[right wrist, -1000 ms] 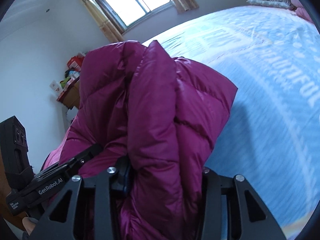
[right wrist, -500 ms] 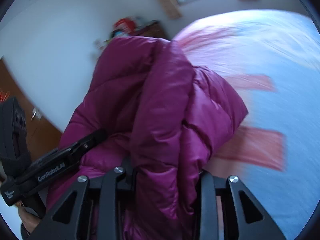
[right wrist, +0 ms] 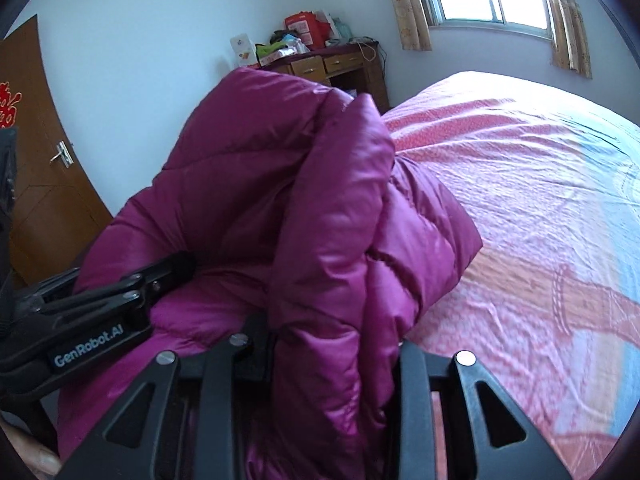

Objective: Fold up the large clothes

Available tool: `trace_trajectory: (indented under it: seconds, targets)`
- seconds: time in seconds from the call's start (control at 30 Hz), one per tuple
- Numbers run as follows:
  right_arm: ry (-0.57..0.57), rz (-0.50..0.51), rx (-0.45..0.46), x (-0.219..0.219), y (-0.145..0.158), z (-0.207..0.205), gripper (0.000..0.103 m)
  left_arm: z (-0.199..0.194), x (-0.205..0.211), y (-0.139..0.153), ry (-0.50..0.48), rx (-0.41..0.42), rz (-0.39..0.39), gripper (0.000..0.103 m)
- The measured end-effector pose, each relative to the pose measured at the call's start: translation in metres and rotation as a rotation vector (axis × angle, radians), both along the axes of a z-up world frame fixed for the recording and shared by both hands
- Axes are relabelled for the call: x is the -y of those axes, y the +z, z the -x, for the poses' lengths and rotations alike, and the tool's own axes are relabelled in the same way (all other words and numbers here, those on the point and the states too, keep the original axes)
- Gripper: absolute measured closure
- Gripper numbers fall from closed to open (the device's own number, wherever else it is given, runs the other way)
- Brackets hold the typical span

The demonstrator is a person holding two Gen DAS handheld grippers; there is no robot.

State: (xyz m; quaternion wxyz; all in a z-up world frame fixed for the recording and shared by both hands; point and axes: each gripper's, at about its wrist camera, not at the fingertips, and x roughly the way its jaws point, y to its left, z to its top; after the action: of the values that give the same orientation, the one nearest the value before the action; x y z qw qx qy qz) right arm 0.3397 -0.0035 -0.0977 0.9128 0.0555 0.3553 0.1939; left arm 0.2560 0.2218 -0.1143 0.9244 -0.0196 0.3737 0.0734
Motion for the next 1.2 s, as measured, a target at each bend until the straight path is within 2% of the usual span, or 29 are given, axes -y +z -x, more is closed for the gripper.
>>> trace_trajectory:
  seconds: [0.1,0.2,0.27,0.33,0.4,0.47,0.53,0.6,0.63,0.73,0.8,0.9,1.0,1.1,1.2]
  targets:
    - [0.008,0.041,-0.002,-0.031,-0.004,-0.012,0.063,-0.013,-0.009,-0.009,0.015,-0.028,0.027,0.046]
    - [-0.001,-0.037,-0.062,-0.035,-0.011,-0.035,0.058,-0.016,-0.013,-0.015,0.012,-0.040,0.048,0.043]
    - [-0.008,-0.071,-0.078,-0.032,-0.011,-0.030,0.056,-0.015,-0.013,-0.015,0.009,-0.040,0.040,0.042]
    - [-0.020,-0.096,-0.093,-0.027,-0.012,-0.027,0.050,-0.015,-0.015,-0.017,0.004,-0.040,0.032,0.041]
    - [-0.047,-0.108,-0.102,-0.018,-0.009,-0.005,0.033,-0.014,-0.018,-0.017,0.003,-0.040,0.047,0.040]
    - [-0.090,-0.140,-0.080,-0.003,-0.002,0.014,0.033,-0.013,-0.019,-0.017,0.003,-0.036,0.058,0.040]
    - [-0.177,-0.148,-0.014,0.010,0.011,0.036,0.037,-0.010,-0.016,-0.017,0.005,-0.032,0.052,0.040]
    - [-0.219,-0.128,0.041,0.012,0.028,0.051,0.080,-0.008,-0.012,-0.016,0.007,-0.029,0.037,0.040]
    - [-0.225,-0.103,0.063,0.008,0.038,0.056,0.086,-0.007,-0.011,-0.016,0.008,-0.028,0.031,0.040]
    - [-0.204,-0.042,0.127,-0.013,0.060,0.060,0.087,-0.005,-0.010,-0.015,0.009,-0.024,0.026,0.040]
    - [-0.149,0.007,0.118,-0.036,0.063,0.053,0.087,-0.005,-0.009,-0.015,0.010,-0.026,0.026,0.040]
    - [-0.152,0.088,0.053,-0.059,0.045,0.031,0.087,-0.004,-0.008,-0.015,0.009,-0.026,0.018,0.040]
    - [-0.197,0.098,-0.041,-0.054,0.016,0.018,0.088,-0.003,-0.006,-0.015,0.010,-0.028,0.012,0.040]
    - [-0.194,0.088,-0.027,-0.053,0.008,0.012,0.089,-0.004,-0.005,-0.015,0.019,-0.031,0.010,0.040]
    - [-0.161,0.166,0.022,-0.060,0.002,0.007,0.089,-0.004,-0.005,-0.014,0.025,-0.034,0.017,0.040]
